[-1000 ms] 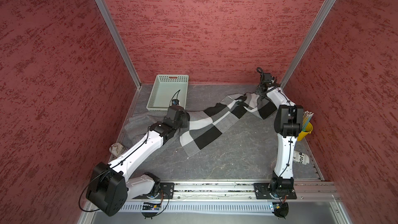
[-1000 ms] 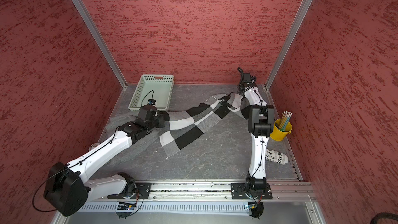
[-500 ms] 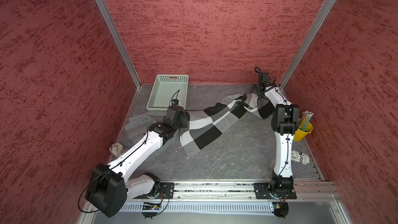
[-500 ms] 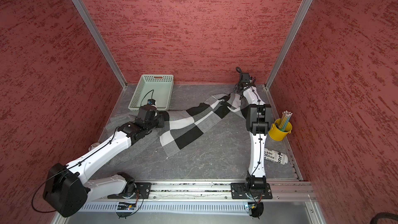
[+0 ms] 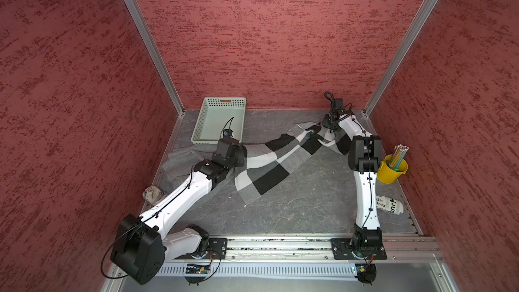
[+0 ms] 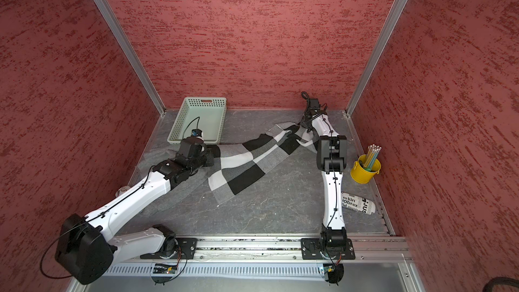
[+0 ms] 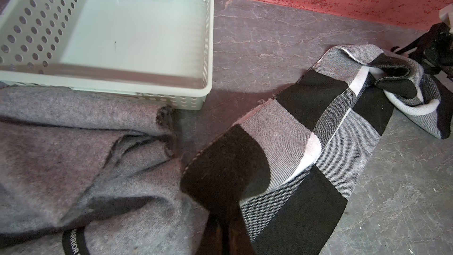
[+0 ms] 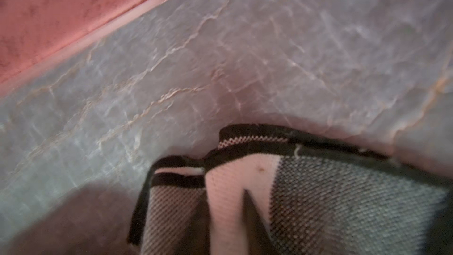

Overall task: Roll up the scarf and place it into the basket
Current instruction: Flatten out the scarf at the center of the board.

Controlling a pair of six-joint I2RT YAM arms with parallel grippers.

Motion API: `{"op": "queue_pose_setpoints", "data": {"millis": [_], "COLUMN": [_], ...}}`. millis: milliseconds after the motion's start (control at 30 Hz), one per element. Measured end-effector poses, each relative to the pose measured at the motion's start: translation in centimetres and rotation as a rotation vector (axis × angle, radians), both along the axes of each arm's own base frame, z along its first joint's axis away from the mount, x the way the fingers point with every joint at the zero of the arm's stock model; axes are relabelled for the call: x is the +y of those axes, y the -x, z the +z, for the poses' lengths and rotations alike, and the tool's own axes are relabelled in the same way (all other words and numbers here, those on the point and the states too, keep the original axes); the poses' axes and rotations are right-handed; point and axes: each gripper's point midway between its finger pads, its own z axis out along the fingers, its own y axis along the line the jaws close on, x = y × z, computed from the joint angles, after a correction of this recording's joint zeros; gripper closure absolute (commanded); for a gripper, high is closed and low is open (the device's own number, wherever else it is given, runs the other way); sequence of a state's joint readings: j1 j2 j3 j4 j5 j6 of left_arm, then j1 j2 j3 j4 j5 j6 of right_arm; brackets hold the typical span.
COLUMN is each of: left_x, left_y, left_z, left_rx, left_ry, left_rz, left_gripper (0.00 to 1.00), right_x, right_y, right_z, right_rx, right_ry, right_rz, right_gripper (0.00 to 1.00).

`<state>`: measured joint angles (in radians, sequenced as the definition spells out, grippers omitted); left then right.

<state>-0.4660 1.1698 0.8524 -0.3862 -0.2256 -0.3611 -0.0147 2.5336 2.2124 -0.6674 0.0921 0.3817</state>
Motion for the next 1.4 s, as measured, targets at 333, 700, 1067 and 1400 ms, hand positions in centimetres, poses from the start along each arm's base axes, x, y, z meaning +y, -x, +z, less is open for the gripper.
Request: {"op": "queue_pose_setpoints", "data": {"millis": [333,700,1067,1400], "left_x": [3.5,7.2,11.0,14.8], "left_y": [1.8,4.2,8.4,10.7], "left_z": [4.6,11.0,21.8,21.6], "left_rx": [-0.131,-0.308,-0.58,-0.38], "left_ry": [-0.068,-0.144,-0.177,-0.203], "left_rz": [0.083,0.143,0.227,0.393], "left_gripper": [1.0,1.0,1.0,1.0], "right_x": [-3.9,-5.8,-7.5,-7.8], "right_y": [5.2,20.6,31.9,24.9], "right_z": [11.8,13.1,29.5,20.9], "right_rx": [-0.1,-0.2,-0.677,-0.442], "right_ry": [0.24,0.333,0.395,0.432], "right_rz": [-0.081,-0.175,-0.339,-0.308], "right_gripper": [1.0,1.0,1.0,1.0]}}
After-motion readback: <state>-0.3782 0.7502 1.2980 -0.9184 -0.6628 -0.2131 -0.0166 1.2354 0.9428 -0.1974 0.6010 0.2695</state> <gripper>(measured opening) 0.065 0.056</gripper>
